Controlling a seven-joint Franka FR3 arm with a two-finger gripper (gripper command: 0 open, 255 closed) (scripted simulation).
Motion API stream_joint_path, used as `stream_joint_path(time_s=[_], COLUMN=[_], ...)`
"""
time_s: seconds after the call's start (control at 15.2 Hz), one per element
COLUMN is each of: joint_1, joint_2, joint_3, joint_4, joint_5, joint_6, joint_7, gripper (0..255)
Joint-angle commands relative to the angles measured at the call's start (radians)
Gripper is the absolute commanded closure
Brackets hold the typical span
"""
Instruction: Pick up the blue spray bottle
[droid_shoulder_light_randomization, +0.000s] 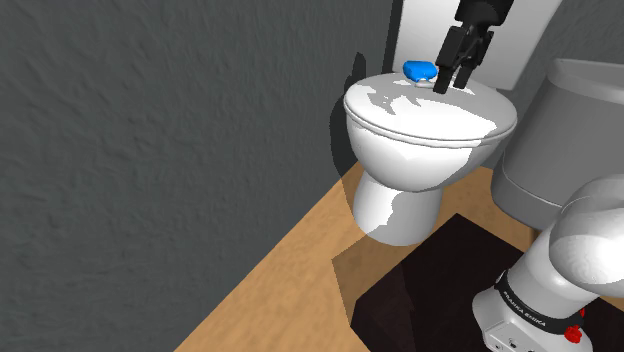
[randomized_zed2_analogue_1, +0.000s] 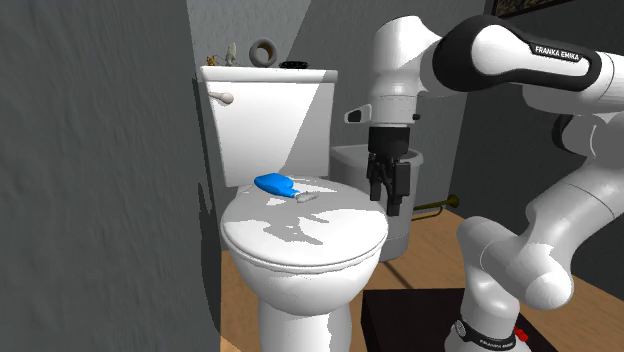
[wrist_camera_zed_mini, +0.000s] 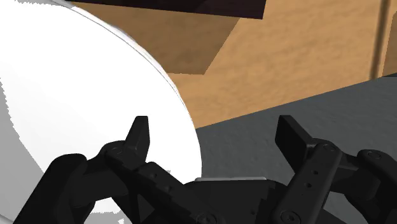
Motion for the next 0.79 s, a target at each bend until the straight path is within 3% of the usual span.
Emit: stream_joint_path(time_s=[0.0, 0.73], joint_1=[0.0, -0.054], joint_2=[0.0, 0.28], joint_3=[0.0, -0.153], joint_4=[0.0, 0.152], joint_5=[0.0, -0.093], joint_6=[0.0, 0.151], joint_7=[0.0, -0.146], gripper=[0, 0])
